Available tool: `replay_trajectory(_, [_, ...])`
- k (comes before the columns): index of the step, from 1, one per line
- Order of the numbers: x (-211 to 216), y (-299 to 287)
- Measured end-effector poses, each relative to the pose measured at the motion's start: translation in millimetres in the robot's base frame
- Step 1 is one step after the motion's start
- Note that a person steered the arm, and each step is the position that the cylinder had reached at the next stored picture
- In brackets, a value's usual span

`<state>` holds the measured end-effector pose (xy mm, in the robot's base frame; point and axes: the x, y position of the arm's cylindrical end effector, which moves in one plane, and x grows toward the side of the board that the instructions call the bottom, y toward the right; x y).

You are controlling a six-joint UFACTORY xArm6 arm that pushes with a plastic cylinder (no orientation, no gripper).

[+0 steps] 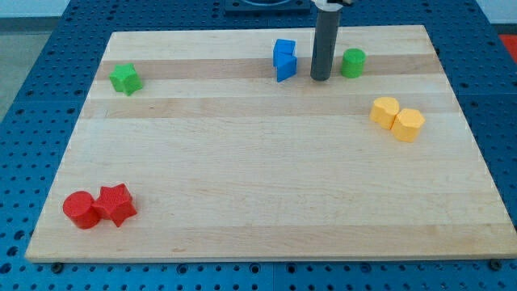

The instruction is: Place your hand below the green star

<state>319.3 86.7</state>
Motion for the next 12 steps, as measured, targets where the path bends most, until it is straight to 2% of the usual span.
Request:
replay_trajectory(1, [-34.0,26.0])
replay_trajectory(3, [-31.7,42.4])
replay_trajectory(5, [-31.6,89.0])
replay_trajectory(7, [-30.6,87.8])
replay_trajectory(8, [-21.2,61.9])
replay_trajectory(9, [12.6,63.3])
replay_trajectory(10, [13.7,73.4])
replay_trajectory(11, [13.8,117.1])
replay_trajectory(12, [13.8,136.4])
